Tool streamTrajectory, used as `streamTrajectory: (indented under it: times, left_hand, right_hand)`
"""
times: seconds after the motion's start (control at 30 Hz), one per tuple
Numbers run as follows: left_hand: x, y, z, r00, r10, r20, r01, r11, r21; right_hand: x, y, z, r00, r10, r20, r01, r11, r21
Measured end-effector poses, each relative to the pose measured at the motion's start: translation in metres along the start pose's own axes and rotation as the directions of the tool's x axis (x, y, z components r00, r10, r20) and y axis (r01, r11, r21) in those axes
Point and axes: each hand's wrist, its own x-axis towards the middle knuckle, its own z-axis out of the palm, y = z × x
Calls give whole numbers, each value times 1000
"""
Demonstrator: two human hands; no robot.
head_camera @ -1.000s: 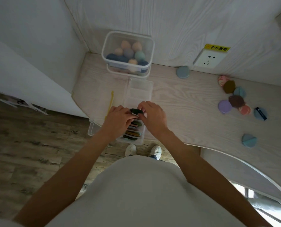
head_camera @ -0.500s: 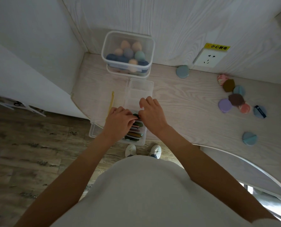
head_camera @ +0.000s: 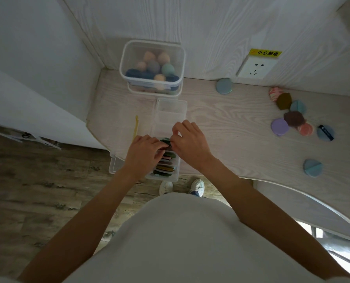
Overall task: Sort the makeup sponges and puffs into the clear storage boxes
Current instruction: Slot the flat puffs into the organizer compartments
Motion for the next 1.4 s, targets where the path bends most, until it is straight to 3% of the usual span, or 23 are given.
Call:
streamTrajectory:
  times: [0.37, 0.53, 0.63, 0.73, 0.87, 1.07, 1.3, 1.4]
  left_hand:
    - [-1, 3, 1, 1000, -17, 18, 16, 999, 39]
    - [-1, 4, -1, 1000, -11, -16, 13, 990, 139]
    - [5, 5, -8, 998, -53, 44, 48, 994, 95]
    - [19, -4, -18, 983, -65, 170, 62, 998, 26]
    - [33, -10, -23, 966, 12, 260, -26, 998, 50]
    - [35, -10, -20, 970, 149, 193, -189, 959, 210]
    - [31, -25, -26, 938, 328, 110, -338, 936, 96]
    - [27, -26, -24, 947, 302, 106, -311, 948, 72]
  right_hand:
    - [5, -6, 4, 978, 34, 207, -19, 997, -74]
    - [-1, -3, -2, 993, 94, 67, -94, 996, -9]
    - [-5, 0, -6, 992, 126, -29, -124, 991, 47]
    - [-4, 0, -4, 985, 174, -17, -173, 984, 29]
    - [-6, -1, -1, 974, 225, -6, -225, 974, 17]
    - [-6, -3, 0, 965, 263, -13, -263, 965, 10]
    - [-8, -7, 1, 981, 189, -32, -190, 982, -16]
    - [-1, -12, 5, 987, 139, 86, -132, 988, -81]
